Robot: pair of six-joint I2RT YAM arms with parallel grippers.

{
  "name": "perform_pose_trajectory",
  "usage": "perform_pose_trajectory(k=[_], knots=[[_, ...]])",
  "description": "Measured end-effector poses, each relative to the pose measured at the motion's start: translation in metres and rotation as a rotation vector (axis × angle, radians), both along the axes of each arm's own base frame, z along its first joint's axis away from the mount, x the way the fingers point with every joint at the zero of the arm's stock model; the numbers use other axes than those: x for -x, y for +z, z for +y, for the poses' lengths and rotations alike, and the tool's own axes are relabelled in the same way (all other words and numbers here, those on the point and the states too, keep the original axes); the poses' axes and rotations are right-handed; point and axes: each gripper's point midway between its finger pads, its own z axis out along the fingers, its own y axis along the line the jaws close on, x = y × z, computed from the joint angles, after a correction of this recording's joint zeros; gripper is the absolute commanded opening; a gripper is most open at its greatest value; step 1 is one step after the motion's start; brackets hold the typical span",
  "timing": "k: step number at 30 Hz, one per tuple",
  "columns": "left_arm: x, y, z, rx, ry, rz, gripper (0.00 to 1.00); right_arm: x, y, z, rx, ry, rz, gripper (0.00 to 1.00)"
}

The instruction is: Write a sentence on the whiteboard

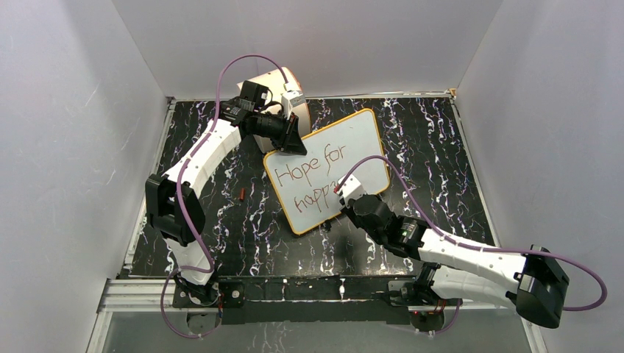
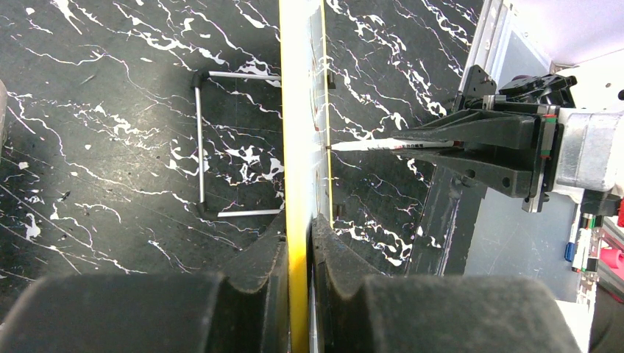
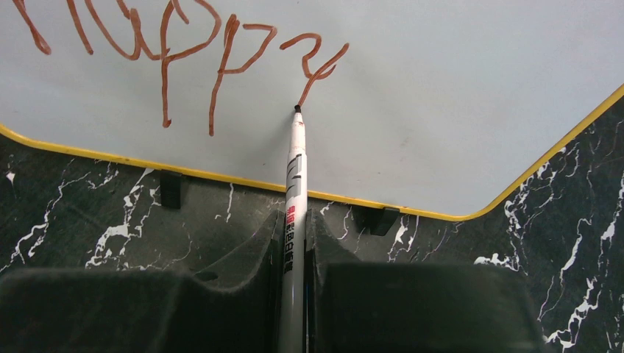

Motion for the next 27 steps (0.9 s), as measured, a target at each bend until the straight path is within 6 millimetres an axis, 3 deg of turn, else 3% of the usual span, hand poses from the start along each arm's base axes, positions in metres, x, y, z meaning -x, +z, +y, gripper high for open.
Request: perform_pose_trajectory(k=[12,27], knots=[[0.0,0.0,0.0,0.0,0.0,0.0,0.0,0.014,-0.016,0.001,0.033,0.048,0.089,0.0],[0.0,0.0,0.0,-0.002,0.003,-0.001,0.0,0.014,-0.018,0.006,0.027,0.062,0.097,0.0]])
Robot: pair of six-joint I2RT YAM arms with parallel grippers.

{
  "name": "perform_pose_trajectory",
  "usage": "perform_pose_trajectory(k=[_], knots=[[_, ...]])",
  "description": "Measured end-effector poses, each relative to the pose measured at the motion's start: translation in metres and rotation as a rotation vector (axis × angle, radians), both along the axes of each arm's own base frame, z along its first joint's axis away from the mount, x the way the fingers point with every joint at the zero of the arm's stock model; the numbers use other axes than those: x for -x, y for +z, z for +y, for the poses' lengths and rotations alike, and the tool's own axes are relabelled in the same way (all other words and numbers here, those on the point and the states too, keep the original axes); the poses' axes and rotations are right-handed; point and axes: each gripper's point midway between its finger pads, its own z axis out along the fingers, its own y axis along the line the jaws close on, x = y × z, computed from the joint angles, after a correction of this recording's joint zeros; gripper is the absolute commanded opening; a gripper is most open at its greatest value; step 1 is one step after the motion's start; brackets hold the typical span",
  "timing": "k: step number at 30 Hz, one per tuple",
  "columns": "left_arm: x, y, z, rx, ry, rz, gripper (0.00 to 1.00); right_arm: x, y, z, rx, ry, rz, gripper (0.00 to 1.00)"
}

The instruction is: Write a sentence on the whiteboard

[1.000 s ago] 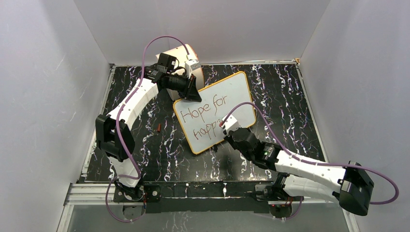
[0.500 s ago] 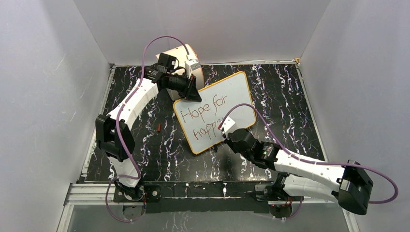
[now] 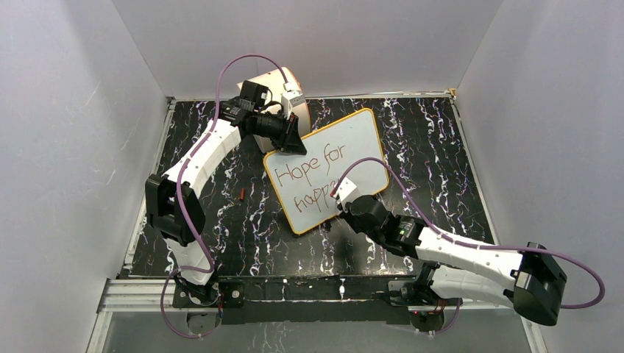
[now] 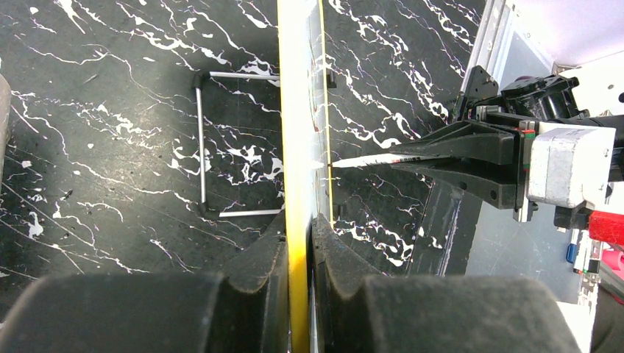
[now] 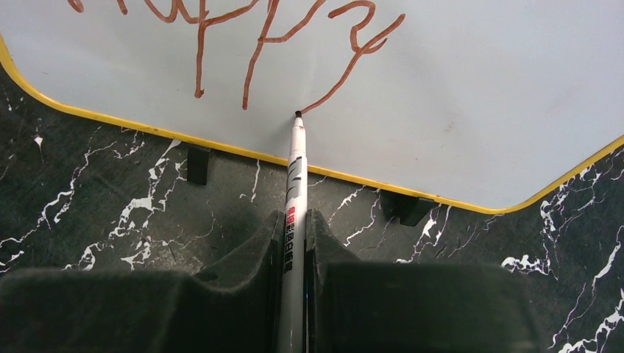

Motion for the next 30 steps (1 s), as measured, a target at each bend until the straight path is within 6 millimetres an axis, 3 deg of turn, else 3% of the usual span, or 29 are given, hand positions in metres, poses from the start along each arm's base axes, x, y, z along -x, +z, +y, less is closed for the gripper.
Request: perform_pose_trajectory(k=[16,22,30], knots=[[-0.001,-0.002,0.002,-0.013,0.01,0.0,0.0,-0.007,0.043,0.012,-0.162,-0.001,-0.095,0.0],[-0.001,-0.003,0.002,-0.018,0.013,0.001,0.0,-0.009,0.064,-0.004,-0.203,-0.054,-0.15,0.0],[-0.002,-0.003,0.002,-0.02,0.015,0.0,0.0,-0.022,0.061,-0.026,-0.176,-0.164,-0.162,0.0]])
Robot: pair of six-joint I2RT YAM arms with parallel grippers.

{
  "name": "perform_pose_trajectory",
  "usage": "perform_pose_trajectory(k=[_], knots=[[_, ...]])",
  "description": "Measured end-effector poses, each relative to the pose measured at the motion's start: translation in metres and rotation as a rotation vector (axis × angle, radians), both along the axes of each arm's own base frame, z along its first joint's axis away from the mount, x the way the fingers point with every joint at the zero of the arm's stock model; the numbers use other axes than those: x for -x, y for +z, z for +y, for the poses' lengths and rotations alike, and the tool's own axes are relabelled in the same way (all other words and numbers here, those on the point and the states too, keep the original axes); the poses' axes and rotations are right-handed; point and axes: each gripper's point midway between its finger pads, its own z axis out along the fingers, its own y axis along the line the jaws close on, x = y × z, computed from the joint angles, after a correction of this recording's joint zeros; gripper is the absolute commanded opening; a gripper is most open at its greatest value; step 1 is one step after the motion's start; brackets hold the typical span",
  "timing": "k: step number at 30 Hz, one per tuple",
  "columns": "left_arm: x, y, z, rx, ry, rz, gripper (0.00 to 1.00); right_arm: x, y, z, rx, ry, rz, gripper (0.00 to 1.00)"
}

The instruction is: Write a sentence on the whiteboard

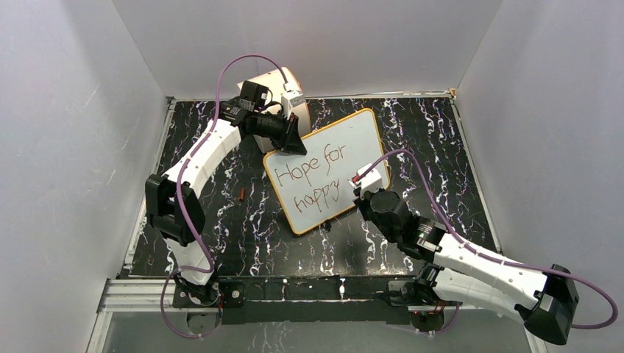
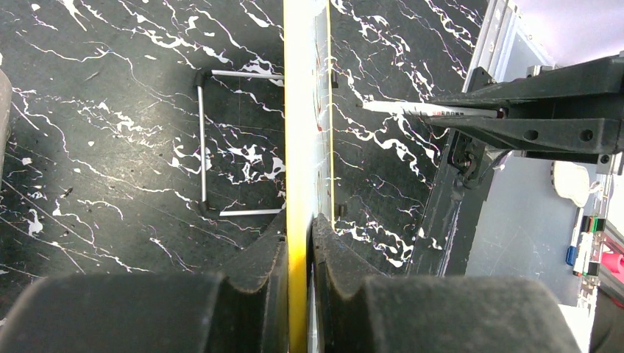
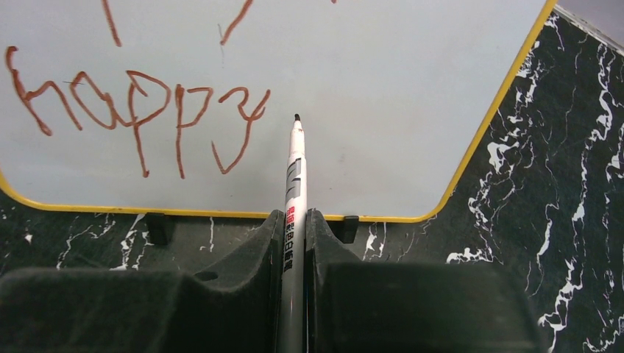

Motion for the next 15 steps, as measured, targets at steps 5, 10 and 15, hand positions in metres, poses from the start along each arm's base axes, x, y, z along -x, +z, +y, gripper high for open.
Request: perform_pose_trajectory(k=[5,10,15], knots=[[0.0,0.0,0.0,-0.001,0.0,0.001,0.0,-0.007,-0.006,-0.008,0.015,-0.035,0.015,0.0],[0.0,0.0,0.0,-0.001,0.0,0.002,0.0,-0.011,-0.012,-0.011,0.026,-0.047,0.034,0.0],[0.0,0.0,0.0,-0.001,0.0,0.002,0.0,-0.013,-0.012,-0.013,0.019,-0.053,0.038,0.0]])
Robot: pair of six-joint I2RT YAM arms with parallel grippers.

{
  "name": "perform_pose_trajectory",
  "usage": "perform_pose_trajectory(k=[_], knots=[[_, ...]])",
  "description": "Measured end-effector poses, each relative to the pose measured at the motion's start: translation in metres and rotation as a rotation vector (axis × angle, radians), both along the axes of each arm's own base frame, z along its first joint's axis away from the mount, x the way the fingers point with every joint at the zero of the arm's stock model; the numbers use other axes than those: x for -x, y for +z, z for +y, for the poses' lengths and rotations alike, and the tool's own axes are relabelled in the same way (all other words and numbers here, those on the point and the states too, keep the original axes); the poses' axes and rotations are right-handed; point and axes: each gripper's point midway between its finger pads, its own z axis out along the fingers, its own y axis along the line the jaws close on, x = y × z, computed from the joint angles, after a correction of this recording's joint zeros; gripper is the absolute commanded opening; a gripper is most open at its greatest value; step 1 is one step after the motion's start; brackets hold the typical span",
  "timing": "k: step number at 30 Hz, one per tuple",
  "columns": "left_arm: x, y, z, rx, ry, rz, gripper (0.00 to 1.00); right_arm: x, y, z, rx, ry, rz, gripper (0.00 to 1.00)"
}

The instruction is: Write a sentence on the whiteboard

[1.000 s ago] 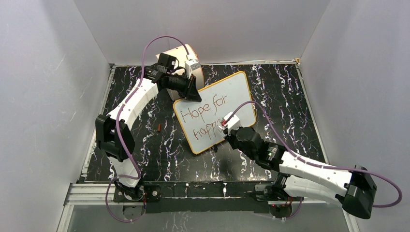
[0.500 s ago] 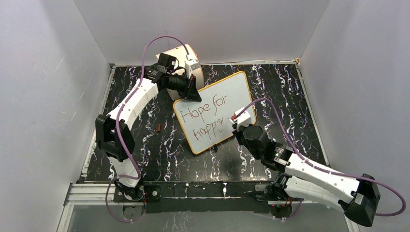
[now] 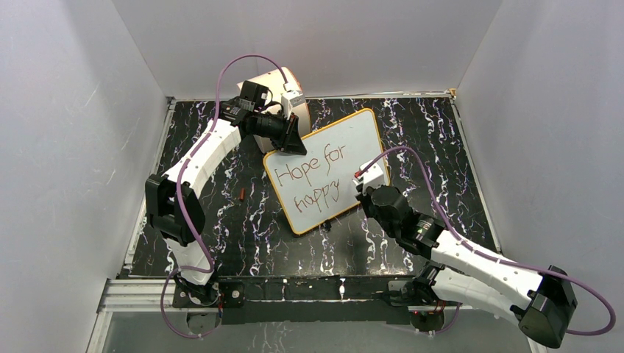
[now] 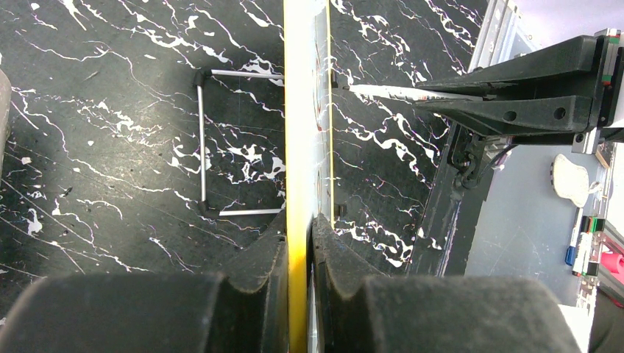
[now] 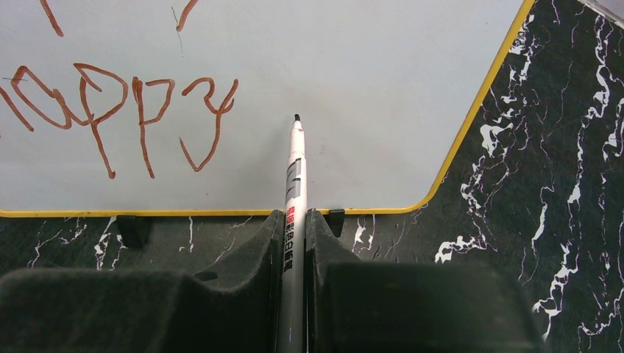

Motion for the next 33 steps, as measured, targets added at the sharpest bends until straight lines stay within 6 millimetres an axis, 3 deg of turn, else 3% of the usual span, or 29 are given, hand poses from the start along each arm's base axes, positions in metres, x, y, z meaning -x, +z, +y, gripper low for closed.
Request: perform_pose_trajectory(k=[33], knots=[[0.0,0.0,0.0,-0.001,-0.001,0.002,0.0,-0.013,-0.002,0.007,-0.024,-0.003,-0.001,0.0]])
